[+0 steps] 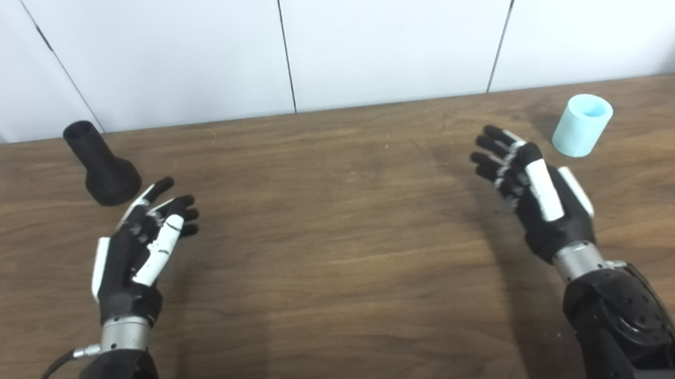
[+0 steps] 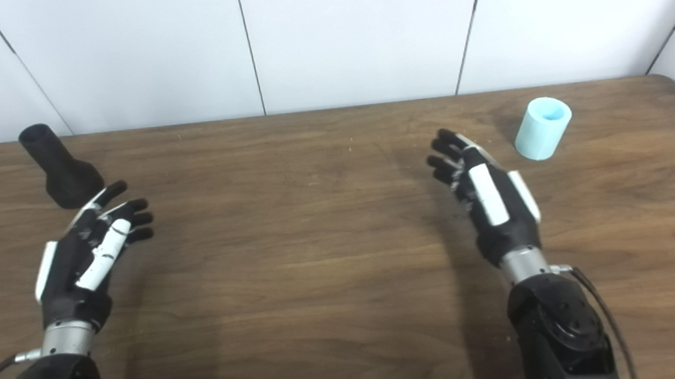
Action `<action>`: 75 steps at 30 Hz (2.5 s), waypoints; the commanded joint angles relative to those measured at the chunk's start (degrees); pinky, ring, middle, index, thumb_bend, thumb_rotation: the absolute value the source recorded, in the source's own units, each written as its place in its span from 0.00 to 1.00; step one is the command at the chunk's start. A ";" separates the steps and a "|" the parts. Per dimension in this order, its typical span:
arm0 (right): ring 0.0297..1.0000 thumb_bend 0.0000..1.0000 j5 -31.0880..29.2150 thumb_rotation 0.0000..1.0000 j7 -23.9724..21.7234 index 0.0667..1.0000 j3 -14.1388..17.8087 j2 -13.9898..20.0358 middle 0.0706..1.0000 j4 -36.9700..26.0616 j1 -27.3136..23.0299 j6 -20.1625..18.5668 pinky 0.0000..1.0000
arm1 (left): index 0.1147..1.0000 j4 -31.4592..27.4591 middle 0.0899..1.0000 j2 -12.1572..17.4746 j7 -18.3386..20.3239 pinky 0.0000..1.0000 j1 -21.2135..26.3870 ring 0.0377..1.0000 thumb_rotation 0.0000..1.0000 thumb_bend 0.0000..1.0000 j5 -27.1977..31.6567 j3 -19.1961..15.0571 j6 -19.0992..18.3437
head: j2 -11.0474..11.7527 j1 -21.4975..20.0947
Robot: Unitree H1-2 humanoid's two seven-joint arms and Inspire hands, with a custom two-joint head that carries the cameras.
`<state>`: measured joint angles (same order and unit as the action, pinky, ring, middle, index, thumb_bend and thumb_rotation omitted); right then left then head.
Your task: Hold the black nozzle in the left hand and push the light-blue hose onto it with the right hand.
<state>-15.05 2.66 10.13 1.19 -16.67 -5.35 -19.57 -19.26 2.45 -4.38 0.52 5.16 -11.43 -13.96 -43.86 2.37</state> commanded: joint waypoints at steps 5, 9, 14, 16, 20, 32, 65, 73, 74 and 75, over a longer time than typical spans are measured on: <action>0.57 0.60 1.63 0.07 -2.29 0.61 -2.21 1.12 0.61 -2.03 -1.55 3.08 0.53 | 0.44 -1.07 0.53 2.99 2.13 0.45 1.47 0.51 0.03 0.51 -2.11 1.52 1.77 | 0.12 -0.13; 0.96 0.79 -0.59 0.57 -8.69 0.96 -5.38 5.69 0.97 -1.37 -0.92 1.33 0.95 | 0.93 -0.28 0.95 9.48 8.39 0.93 0.19 0.94 0.41 0.68 -3.75 5.72 3.51 | 0.06 -0.16; 1.00 0.74 -3.67 0.77 -9.63 1.00 -5.10 4.99 1.00 -0.86 -0.33 2.48 1.00 | 1.00 0.68 1.00 9.49 8.34 1.00 0.01 1.00 0.59 0.85 -2.64 6.25 5.72 | 0.11 -0.07; 1.00 0.75 -3.68 0.82 -9.98 1.00 -5.08 5.16 1.00 -0.72 -0.38 2.76 1.00 | 1.00 0.20 1.00 9.17 8.30 1.00 -0.06 1.00 0.62 0.88 -2.65 5.99 4.77 | 0.11 -0.07; 1.00 0.77 -3.24 0.86 -10.02 1.00 -4.89 5.08 1.00 -0.74 -0.57 2.20 1.00 | 1.00 0.14 1.00 8.64 8.62 1.00 0.29 1.00 0.68 0.87 -2.34 5.46 4.32 | 0.22 -0.04; 1.00 0.72 -2.83 0.88 -9.33 1.00 -4.70 4.87 1.00 -1.22 -0.46 1.48 1.00 | 1.00 1.18 1.00 7.77 9.44 1.00 0.33 1.00 0.76 0.80 0.50 4.58 5.23 | 0.51 0.18; 1.00 0.62 -7.80 0.94 -13.29 1.00 2.17 9.81 1.00 4.25 0.98 5.35 0.98 | 0.99 0.75 0.99 -0.57 4.51 0.92 -1.12 0.97 0.79 0.41 -5.75 9.70 4.09 | 10.83 26.47; 1.00 0.62 -12.42 0.84 -15.90 1.00 2.97 9.36 1.00 5.94 1.15 6.69 1.00 | 0.99 2.88 0.98 -1.34 3.57 0.91 -1.22 0.96 0.76 0.41 -6.65 10.04 7.35 | 13.78 26.50; 1.00 0.62 -12.55 0.84 -16.24 1.00 2.89 9.44 1.00 6.18 1.17 7.09 1.00 | 0.99 3.17 0.98 -1.38 3.45 0.91 -1.25 0.96 0.76 0.41 -6.71 10.05 7.67 | 14.23 26.49; 1.00 0.62 -12.65 0.83 -16.59 1.00 2.84 9.53 1.00 6.63 1.18 7.57 1.00 | 0.99 3.60 0.98 -1.42 3.35 0.91 -1.32 0.96 0.76 0.41 -6.76 10.08 8.18 | 14.87 26.33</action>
<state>-26.48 -12.17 12.73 10.29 -9.21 -2.92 -15.35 -15.39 1.27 -0.50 -1.71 -0.66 -1.59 -8.38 -28.93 28.65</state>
